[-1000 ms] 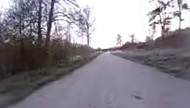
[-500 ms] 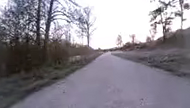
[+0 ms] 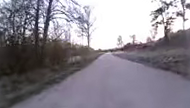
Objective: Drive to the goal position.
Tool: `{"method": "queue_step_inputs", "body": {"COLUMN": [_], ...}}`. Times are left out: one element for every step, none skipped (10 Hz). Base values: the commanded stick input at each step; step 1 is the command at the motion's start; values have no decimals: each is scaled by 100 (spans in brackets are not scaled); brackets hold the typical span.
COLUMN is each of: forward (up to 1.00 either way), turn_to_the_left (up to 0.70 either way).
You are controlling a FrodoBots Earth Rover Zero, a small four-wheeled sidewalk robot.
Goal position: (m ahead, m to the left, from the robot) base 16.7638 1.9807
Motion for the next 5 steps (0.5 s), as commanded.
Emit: {"method": "queue_step_inputs", "body": {"forward": [100,100,100,100,100], "turn_to_the_left": [1,1,1,1,1]}}
